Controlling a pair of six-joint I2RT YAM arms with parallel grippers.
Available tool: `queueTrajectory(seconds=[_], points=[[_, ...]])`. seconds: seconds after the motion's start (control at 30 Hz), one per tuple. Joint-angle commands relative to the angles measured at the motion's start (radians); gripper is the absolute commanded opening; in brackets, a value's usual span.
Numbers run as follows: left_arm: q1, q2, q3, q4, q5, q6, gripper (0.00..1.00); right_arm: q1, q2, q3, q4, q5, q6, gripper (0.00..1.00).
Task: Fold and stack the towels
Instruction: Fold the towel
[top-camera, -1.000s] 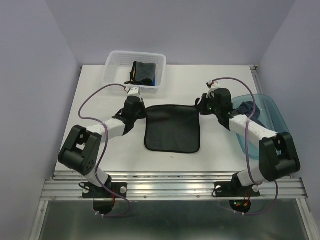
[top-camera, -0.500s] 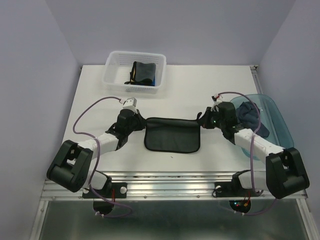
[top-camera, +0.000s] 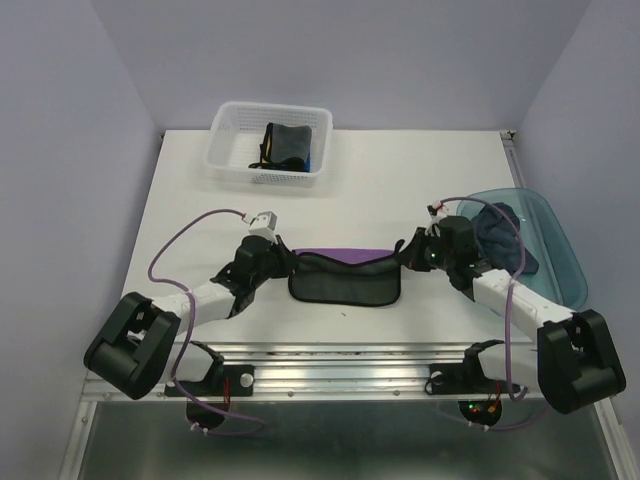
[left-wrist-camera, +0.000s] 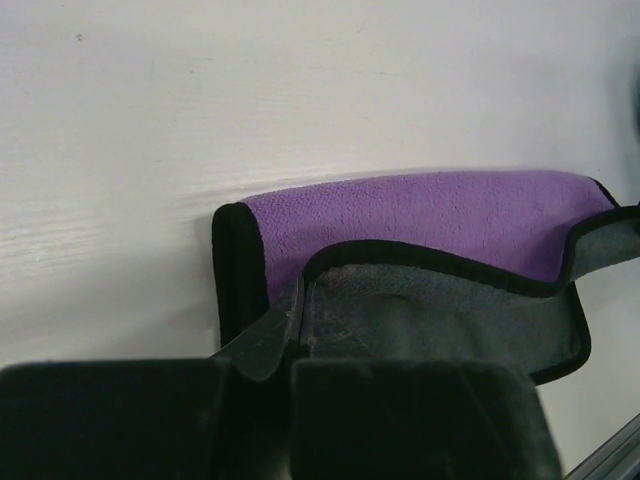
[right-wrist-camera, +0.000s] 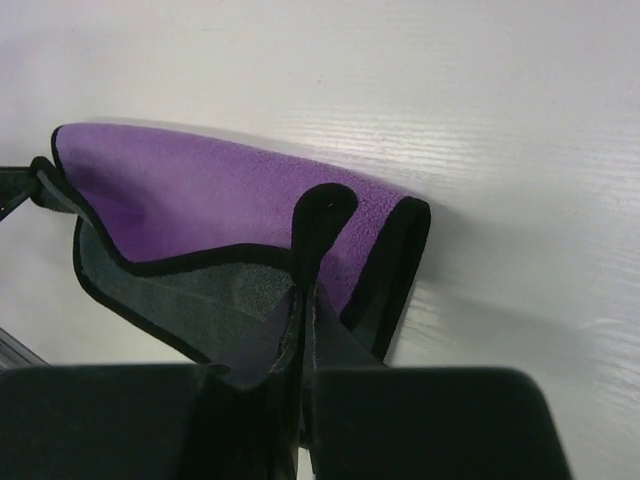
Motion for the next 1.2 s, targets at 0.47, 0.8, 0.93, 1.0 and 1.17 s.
queueTrajectory(seconds=[0.47, 0.8, 0.93, 1.0, 1.17], points=[[-0.005, -0.082, -0.055, 0.002, -0.07, -0.064, 0.0, 0.0, -0.072, -0.122, 0.003, -0.084, 0.046, 0.01], [-0.005, -0.025, -0.025, -0.044, -0.066, -0.073, 0.0, 0.001, -0.023, -0.154, 0.065, -0.133, 0.063, 0.02], [-0.006, 0.009, -0.012, -0.067, -0.023, -0.093, 0.01, 0.001, -0.012, -0.163, 0.056, -0.125, 0.068, 0.1], [-0.006, 0.004, -0.002, -0.103, -0.003, -0.1, 0.06, 0.0, -0.02, -0.165, 0.043, -0.122, 0.069, 0.14], [-0.01, -0.132, -0.024, -0.273, -0.04, -0.169, 0.59, 0.0, -0.096, -0.183, -0.058, -0.113, 0.078, 0.52]])
